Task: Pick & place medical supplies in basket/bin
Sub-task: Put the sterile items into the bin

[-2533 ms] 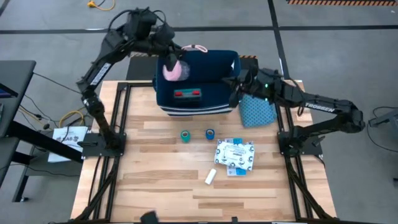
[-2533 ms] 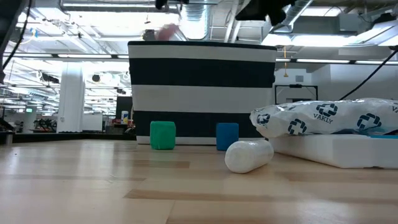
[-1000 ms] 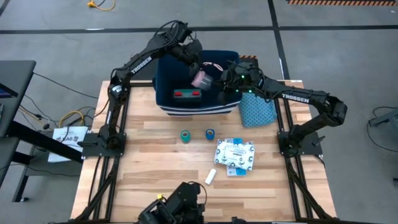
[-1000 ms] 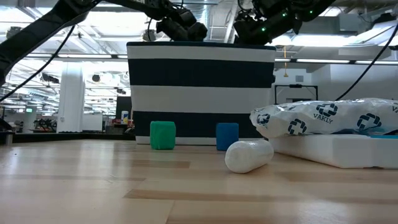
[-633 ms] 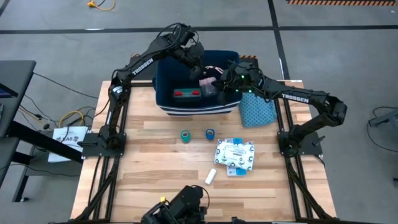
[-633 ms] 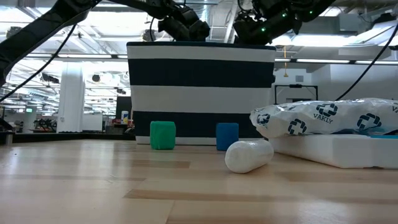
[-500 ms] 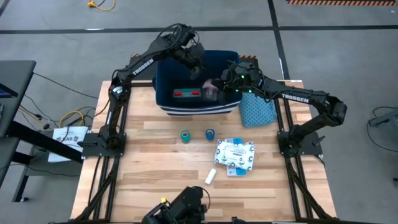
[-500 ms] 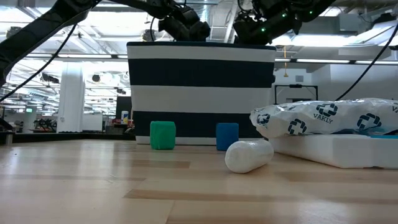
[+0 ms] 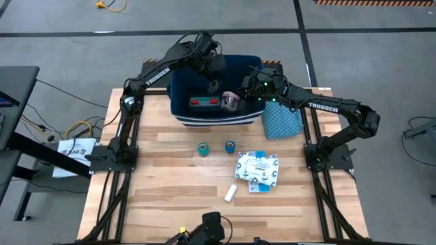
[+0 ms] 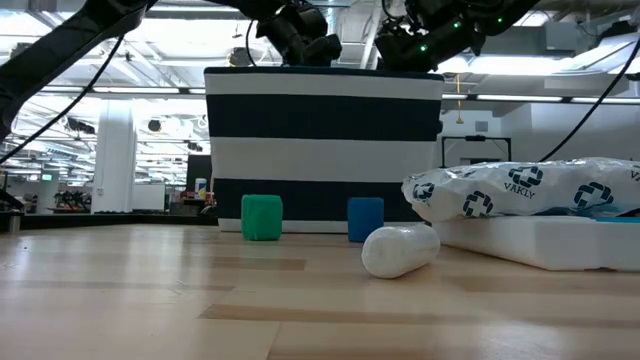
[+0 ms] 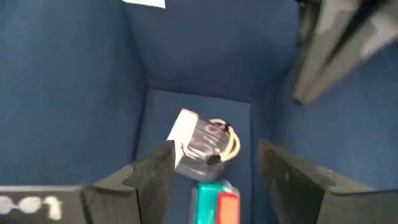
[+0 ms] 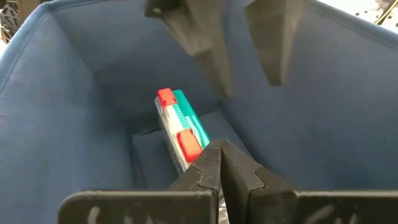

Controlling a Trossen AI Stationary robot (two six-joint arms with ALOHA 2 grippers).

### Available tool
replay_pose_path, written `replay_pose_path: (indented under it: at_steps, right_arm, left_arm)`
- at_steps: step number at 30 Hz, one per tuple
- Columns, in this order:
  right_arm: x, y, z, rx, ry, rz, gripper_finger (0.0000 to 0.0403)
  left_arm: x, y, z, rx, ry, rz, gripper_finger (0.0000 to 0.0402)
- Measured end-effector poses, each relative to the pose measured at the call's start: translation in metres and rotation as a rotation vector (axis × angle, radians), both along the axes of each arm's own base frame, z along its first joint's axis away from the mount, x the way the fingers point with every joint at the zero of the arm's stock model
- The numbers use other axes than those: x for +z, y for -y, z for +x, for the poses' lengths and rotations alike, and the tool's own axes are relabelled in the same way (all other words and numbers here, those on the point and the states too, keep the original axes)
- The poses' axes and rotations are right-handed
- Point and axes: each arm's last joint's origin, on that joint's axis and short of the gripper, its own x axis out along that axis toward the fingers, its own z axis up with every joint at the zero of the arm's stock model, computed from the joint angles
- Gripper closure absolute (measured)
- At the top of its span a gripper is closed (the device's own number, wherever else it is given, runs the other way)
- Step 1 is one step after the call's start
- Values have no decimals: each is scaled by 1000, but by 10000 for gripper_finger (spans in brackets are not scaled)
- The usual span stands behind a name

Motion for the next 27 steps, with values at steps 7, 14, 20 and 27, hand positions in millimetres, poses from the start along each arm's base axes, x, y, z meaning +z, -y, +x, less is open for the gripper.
replay_pose_path:
  at_steps: [7, 14, 20, 27]
  right_arm:
    - [0, 0, 0, 0, 0, 0, 403]
    - [0, 0, 0, 2, -1, -1, 403]
    - [0, -1, 0, 21, -11, -33, 403]
    - [5, -2, -2, 31, -11, -69, 403]
  left_arm:
    - [18, 22, -13, -27, -36, -19, 179]
    - [55, 66, -31, -109, -13, 12, 179]
    - [94, 116, -59, -146, 33, -4, 179]
    - [117, 179, -85, -218, 13, -93, 179]
